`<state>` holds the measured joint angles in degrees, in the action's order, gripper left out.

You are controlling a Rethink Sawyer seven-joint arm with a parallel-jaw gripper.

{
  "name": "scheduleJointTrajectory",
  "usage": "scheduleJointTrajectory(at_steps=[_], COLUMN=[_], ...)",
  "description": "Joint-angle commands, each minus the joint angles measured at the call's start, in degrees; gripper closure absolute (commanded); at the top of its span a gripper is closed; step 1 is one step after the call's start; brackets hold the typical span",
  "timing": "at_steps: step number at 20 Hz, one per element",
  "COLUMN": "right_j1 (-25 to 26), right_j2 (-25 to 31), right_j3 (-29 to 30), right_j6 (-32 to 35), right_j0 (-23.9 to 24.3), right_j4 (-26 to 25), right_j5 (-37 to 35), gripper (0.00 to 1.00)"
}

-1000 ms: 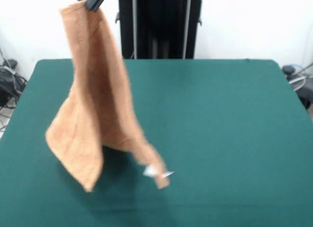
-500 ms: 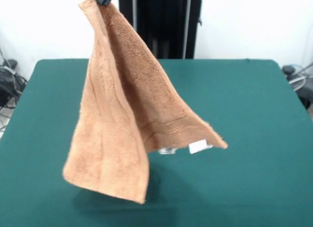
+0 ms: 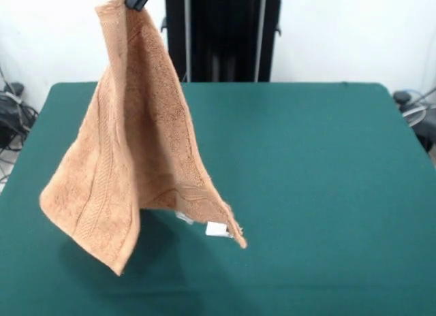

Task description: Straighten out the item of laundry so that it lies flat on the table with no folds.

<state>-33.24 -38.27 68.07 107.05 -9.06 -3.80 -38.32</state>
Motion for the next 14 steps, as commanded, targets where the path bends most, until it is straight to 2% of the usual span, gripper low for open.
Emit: scheduleJointTrajectory(at_steps=[1,5,7,14], right_j1=[0.6,3.0,3.5,5.6], right_j2=[6.5,3.8,4.0,8.0], right_j3=[1.3,-1.4,-2.3,-10.1], right_j6=[14.3,18.3,18.2,13.9], right_j0=[-1.7,-4.7,-5.3,-2.5], right_j4=[3.8,4.8,5.3,10.4], right_j5=[5.1,6.3,7.2,2.7], gripper=[1.00,1.00,1.00,1.00])
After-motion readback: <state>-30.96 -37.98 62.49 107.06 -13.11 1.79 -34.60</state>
